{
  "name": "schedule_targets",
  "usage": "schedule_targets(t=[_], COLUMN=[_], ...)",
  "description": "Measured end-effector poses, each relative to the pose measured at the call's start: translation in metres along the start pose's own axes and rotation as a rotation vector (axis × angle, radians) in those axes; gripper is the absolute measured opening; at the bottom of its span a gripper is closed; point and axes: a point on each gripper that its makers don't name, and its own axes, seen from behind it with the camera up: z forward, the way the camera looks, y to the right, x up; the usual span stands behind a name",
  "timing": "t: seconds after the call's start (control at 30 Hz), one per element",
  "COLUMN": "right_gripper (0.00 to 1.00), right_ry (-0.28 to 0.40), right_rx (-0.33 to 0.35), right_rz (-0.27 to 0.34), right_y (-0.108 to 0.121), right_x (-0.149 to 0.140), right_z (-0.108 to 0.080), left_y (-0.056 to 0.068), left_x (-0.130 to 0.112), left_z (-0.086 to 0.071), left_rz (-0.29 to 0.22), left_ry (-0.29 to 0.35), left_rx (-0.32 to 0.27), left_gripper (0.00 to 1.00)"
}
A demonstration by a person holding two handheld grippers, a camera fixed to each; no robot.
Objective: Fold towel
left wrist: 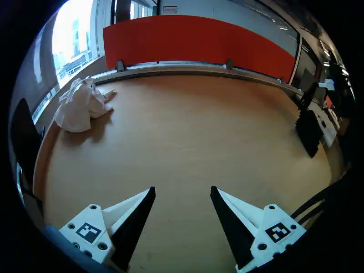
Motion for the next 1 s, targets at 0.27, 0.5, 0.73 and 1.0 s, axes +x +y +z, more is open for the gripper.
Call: schedule_targets(t=[0.27,0.5,0.73,1.0], right_gripper=[0.04,0.04,0.04,0.04], right_ry=[-0.047,-0.1,-0.145,-0.198], right_rx=[-0.01,-0.025,-0.04,-0.059], right_rz=[0.022,0.045,0.089,0.136], right_y=[0.003,0.003,0.003,0.006], right_x=[-0.037,-0.08,-0.118,-0.158], right_z=[-0.015,-0.031,-0.041,-0.044], left_y=[0.0,0.004,0.007,0.009], left_x=[0.004,0.005,0.005,0.004], left_z=[-0.001,-0.001,0.001,0.0], left_rz=[0.007,0.015,0.021,0.026], left_ry=[0.005,0.007,0.006,0.006], left_rx=[-0.005,-0.014,-0.02,-0.023], left_gripper=[0.9,0.9,0.9,0.9])
